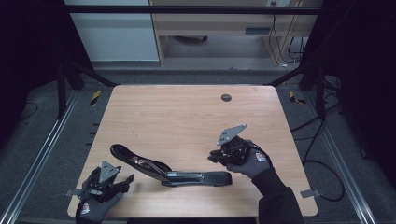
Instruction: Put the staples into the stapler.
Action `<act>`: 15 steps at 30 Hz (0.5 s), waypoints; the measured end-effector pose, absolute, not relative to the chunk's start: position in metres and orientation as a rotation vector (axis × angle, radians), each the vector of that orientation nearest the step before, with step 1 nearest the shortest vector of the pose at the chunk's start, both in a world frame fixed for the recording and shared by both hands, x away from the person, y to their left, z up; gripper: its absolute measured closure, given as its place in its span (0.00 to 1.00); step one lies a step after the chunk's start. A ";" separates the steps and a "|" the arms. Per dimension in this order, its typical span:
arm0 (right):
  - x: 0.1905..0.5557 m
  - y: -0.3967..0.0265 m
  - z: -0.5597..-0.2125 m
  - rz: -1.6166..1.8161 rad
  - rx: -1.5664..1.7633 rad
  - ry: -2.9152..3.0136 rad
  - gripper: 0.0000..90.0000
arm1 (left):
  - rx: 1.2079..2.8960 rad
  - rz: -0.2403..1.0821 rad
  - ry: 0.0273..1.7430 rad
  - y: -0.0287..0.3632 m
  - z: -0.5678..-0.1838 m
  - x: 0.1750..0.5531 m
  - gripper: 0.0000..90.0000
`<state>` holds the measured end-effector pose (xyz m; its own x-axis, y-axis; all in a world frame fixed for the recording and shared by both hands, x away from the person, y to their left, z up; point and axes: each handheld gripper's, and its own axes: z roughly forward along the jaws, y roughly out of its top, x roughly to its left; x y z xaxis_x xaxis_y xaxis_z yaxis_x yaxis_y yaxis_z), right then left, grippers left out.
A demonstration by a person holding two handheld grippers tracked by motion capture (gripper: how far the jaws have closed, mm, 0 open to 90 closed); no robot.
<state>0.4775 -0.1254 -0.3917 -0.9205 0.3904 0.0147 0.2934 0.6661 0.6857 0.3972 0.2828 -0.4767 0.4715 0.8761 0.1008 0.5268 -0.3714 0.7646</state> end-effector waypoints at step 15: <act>0.482 -0.097 -0.396 1.079 0.414 2.826 0.87 | 2.053 0.664 1.158 0.282 -0.477 0.397 0.44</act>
<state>0.4816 -0.0974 -0.3958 -0.9594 0.2817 0.0141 0.2194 0.7140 0.6649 0.3974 0.2824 -0.4766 0.4741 0.8748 0.0998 0.5287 -0.3734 0.7623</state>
